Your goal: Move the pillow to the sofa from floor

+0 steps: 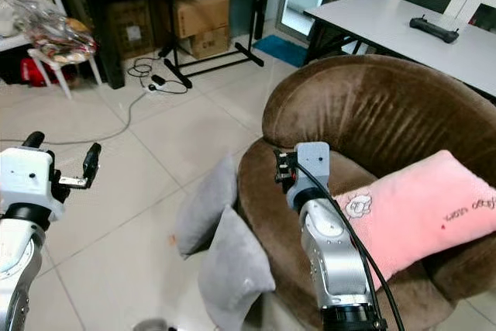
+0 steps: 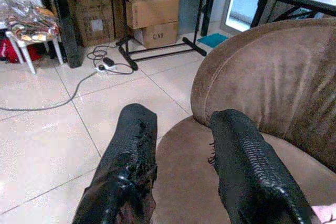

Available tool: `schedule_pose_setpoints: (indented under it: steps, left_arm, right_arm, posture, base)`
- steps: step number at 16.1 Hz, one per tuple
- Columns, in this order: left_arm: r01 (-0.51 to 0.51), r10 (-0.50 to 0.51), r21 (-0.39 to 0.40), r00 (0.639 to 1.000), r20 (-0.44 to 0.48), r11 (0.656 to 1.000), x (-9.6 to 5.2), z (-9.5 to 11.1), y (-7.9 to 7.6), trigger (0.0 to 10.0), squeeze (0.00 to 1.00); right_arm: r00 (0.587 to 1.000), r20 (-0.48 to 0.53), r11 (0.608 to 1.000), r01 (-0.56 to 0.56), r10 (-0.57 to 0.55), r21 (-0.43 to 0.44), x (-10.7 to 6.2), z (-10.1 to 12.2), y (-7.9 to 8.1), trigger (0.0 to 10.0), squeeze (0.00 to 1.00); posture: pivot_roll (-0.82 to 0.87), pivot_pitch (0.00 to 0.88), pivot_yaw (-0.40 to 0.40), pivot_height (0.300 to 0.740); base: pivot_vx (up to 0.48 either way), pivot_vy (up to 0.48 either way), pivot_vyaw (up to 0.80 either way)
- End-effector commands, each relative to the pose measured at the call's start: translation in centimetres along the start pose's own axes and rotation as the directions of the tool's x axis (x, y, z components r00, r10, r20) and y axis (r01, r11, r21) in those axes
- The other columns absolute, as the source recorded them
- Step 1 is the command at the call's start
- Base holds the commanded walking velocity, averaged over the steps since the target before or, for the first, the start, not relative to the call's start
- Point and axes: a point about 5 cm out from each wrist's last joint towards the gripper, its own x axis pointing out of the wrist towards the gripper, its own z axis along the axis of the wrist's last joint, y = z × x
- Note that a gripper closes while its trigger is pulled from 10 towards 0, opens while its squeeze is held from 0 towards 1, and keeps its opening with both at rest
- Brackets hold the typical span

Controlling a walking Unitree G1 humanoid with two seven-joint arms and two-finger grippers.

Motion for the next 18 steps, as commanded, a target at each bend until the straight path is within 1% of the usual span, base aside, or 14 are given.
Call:
schedule_pose_setpoints:
  steps: [1, 6, 9, 10, 12, 18]
  left_arm:
    - [-0.006, 0.006, 0.005, 1.0, 0.019, 1.0, -0.06, 0.34, -0.09, 10.0, 0.0]
    - [-0.006, 0.005, 0.007, 1.0, 0.02, 1.0, -0.04, 0.45, -0.27, 10.0, 0.0]
    - [-0.004, 0.004, -0.002, 1.0, 0.025, 1.0, -0.07, 0.52, -0.3, 10.0, 0.0]
    - [-0.004, 0.004, -0.003, 1.0, 0.025, 1.0, -0.07, 0.54, -0.31, 10.0, 0.0]
    - [-0.004, 0.004, -0.008, 1.0, 0.027, 1.0, -0.1, 0.58, -0.31, 10.0, 0.0]
    - [-0.008, 0.009, -0.013, 1.0, 0.021, 1.0, -0.25, 0.38, -0.17, 10.0, 0.0]
  right_arm:
    - [1.0, 0.004, 1.0, 0.006, -0.007, 0.009, 0.11, 0.1, -0.28, 10.0, 0.0]
    - [1.0, 0.003, 1.0, 0.008, -0.008, 0.009, 0.16, 0.13, -0.31, 10.0, 0.0]
    - [1.0, 0.005, 1.0, 0.008, -0.008, 0.005, 0.24, 0.14, -0.21, 10.0, 0.0]
    - [1.0, 0.007, 1.0, 0.007, -0.007, 0.004, 0.26, 0.17, -0.2, 10.0, 0.0]
    - [1.0, 0.004, 1.0, 0.005, -0.005, 0.004, 0.3, 0.17, -0.17, 10.0, 0.0]
    - [1.0, 0.002, 1.0, 0.001, -0.001, 0.002, 0.4, 0.16, -0.23, 10.0, 0.0]
  posture:
    - [0.16, 0.0, -0.068, 0.65]
    - [0.15, 0.0, -0.071, 0.595]
    - [0.16, 0.0, -0.074, 0.575]
    - [0.16, 0.0, -0.074, 0.575]
    - [0.16, 0.0, -0.075, 0.575]
    - [0.16, 0.0, -0.083, 0.575]
  base:
    - [0.0, 0.0, 0.0]
    - [0.0, 0.0, 0.0]
    - [0.0, 0.0, 0.0]
    - [0.0, 0.0, 0.0]
    - [0.304, 0.0, 0.0]
    - [0.377, 0.0, 0.0]
